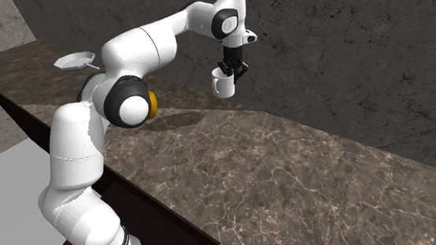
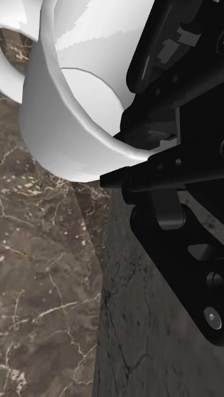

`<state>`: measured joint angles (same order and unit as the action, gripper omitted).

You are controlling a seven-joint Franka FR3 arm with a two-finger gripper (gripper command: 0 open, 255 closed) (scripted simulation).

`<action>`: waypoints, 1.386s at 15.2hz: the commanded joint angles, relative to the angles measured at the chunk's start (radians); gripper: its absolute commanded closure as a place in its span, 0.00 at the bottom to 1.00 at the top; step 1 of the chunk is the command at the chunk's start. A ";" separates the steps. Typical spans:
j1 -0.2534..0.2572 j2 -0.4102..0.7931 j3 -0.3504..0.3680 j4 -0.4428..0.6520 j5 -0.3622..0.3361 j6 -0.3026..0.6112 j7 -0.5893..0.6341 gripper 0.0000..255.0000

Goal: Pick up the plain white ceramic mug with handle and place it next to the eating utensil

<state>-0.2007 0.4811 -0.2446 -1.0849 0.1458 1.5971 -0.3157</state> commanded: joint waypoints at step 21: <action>0.178 -0.119 0.038 -0.073 -0.049 -0.035 0.205 1.00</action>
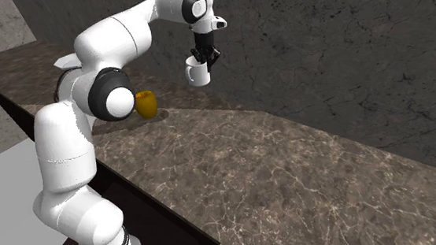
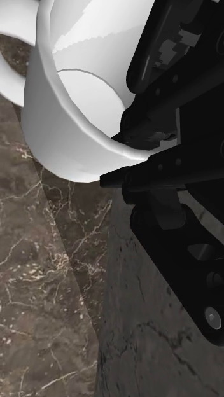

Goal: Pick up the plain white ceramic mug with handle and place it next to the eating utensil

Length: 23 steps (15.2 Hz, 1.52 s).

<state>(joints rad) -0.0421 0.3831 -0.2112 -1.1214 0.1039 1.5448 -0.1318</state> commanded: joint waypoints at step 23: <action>0.363 0.022 0.153 -0.099 -0.082 0.135 0.499 1.00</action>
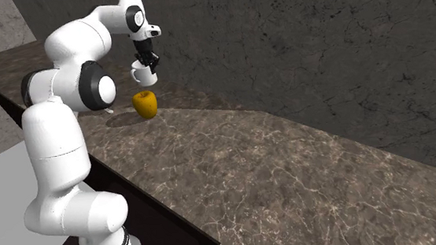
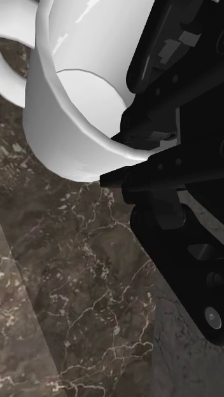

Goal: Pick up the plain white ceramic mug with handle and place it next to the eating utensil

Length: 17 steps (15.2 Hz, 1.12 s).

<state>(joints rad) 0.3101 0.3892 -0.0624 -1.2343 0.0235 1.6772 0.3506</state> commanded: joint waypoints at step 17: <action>0.096 0.106 0.034 -0.029 -0.017 0.136 0.131 1.00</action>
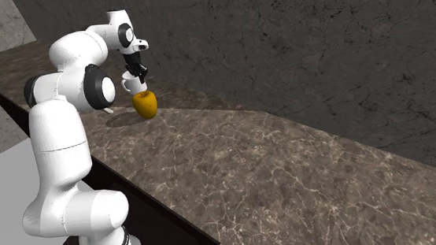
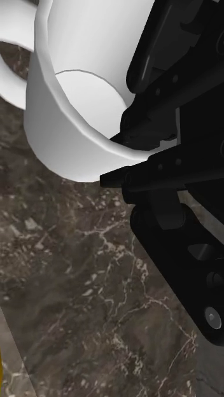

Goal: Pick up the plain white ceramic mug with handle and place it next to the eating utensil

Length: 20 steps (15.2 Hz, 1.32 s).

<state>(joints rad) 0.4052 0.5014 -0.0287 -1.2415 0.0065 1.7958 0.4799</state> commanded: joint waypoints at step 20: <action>0.001 -0.010 0.000 0.031 0.000 -0.040 0.002 0.00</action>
<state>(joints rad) 0.4067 0.4893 -0.0284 -1.2441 0.0060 1.7887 0.4817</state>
